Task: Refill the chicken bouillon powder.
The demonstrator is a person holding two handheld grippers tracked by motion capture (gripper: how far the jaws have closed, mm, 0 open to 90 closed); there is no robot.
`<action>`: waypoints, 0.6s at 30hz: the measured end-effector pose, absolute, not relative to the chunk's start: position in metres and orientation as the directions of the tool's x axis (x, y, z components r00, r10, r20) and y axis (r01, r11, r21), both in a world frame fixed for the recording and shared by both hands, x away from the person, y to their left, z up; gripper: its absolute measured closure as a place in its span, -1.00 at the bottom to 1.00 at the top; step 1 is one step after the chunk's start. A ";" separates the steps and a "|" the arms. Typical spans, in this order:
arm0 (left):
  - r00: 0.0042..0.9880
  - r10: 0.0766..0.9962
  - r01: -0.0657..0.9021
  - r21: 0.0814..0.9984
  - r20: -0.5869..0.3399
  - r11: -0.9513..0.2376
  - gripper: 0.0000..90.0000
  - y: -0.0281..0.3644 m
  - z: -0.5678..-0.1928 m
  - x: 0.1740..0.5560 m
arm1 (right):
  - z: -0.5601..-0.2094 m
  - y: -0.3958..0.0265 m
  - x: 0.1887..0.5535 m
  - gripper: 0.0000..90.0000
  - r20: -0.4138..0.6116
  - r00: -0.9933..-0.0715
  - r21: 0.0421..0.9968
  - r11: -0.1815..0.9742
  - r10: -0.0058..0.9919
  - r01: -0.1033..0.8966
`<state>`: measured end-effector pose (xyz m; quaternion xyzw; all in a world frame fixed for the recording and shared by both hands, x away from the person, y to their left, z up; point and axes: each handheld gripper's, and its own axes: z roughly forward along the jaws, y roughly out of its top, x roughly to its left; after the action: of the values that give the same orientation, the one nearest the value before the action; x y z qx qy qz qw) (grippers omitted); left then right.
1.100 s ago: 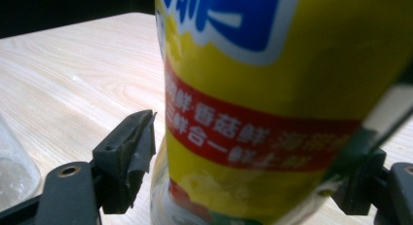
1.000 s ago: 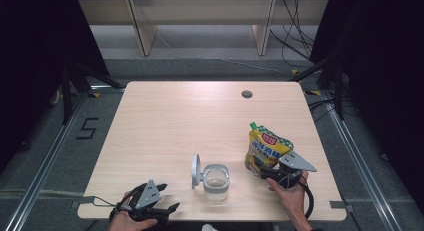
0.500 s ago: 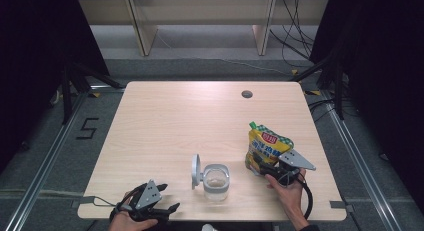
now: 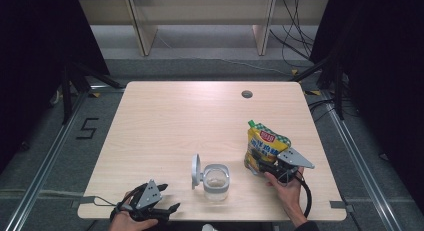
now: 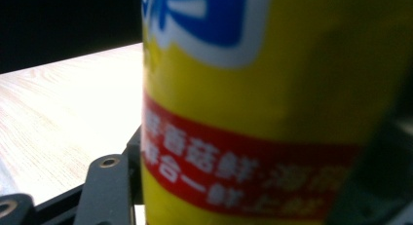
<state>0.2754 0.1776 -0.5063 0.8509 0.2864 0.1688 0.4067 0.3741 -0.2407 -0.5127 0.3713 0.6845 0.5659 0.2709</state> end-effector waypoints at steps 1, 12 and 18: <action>0.779 0.625 0.350 0.789 0.054 -0.505 -0.41 0.178 -0.506 0.275 | -0.513 -0.239 0.375 -0.09 0.054 -0.582 0.974 0.086 0.811 0.210; 0.782 0.620 0.346 0.785 0.062 -0.514 -0.41 0.179 -0.505 0.276 | -0.503 -0.233 0.373 0.15 0.031 -0.566 0.973 0.104 0.824 0.205; 0.782 0.622 0.351 0.795 0.041 -0.494 -0.41 0.179 -0.505 0.275 | -0.495 -0.231 0.371 0.19 -0.025 -0.566 0.972 0.153 0.824 0.180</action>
<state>0.2752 0.1788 -0.5045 0.8486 0.2868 0.1641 0.4131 0.3714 -0.2311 -0.4946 0.3590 0.6991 0.5427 0.2965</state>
